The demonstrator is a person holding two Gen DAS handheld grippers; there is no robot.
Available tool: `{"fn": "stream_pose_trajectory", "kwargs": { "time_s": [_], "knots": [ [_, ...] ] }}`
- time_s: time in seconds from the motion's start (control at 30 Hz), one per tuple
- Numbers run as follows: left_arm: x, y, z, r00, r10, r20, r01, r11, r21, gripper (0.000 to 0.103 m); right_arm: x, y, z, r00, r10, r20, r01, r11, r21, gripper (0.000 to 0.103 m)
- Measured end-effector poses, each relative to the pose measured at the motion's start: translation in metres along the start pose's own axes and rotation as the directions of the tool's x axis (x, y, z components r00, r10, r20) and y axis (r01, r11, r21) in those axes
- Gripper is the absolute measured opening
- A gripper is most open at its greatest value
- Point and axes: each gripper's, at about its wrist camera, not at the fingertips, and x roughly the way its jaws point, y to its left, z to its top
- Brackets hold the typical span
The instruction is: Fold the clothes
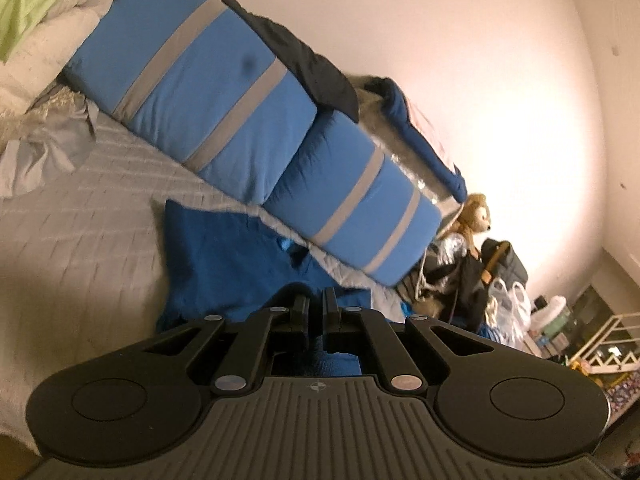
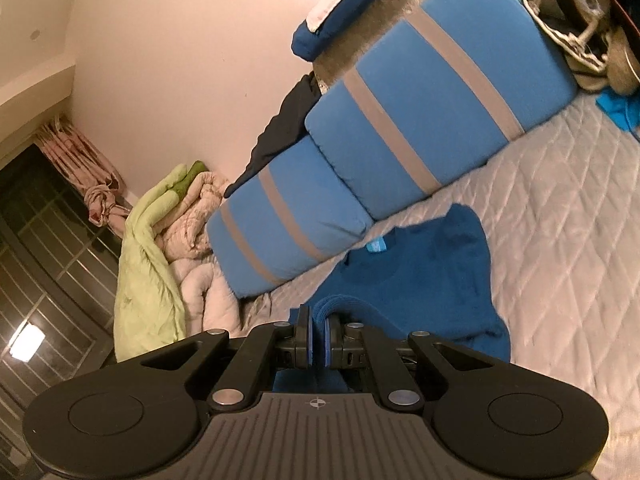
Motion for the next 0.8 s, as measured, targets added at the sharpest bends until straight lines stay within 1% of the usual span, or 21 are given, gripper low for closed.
{"fn": "stream_pose_trajectory", "kwargs": {
  "time_s": [0.13, 0.23, 0.37, 0.5, 0.8],
  "knots": [
    [0.010, 0.000, 0.017, 1.000, -0.002, 0.027, 0.002, 1.000, -0.007, 0.005, 0.012, 0.001, 0.016, 1.000, -0.020, 0.024, 0.020, 1.000, -0.011, 0.008],
    [0.023, 0.000, 0.028, 0.999, 0.008, 0.036, -0.008, 1.000, -0.003, 0.005, 0.023, -0.002, 0.026, 0.999, -0.039, 0.038, 0.040, 0.999, -0.020, 0.008],
    [0.041, 0.006, 0.041, 0.999, 0.017, 0.043, -0.016, 1.000, -0.024, 0.005, 0.041, -0.009, 0.038, 0.996, -0.069, 0.048, 0.070, 0.997, -0.022, 0.008],
    [0.062, 0.015, 0.051, 0.999, 0.033, 0.036, -0.031, 0.998, -0.046, 0.005, 0.059, -0.015, 0.050, 0.993, -0.099, 0.059, 0.101, 0.995, -0.025, 0.008],
    [0.108, 0.041, 0.068, 0.995, 0.100, -0.004, -0.100, 0.990, -0.095, 0.005, 0.108, -0.044, 0.065, 0.986, -0.159, 0.054, 0.160, 0.987, -0.001, 0.008]
  ]
}}
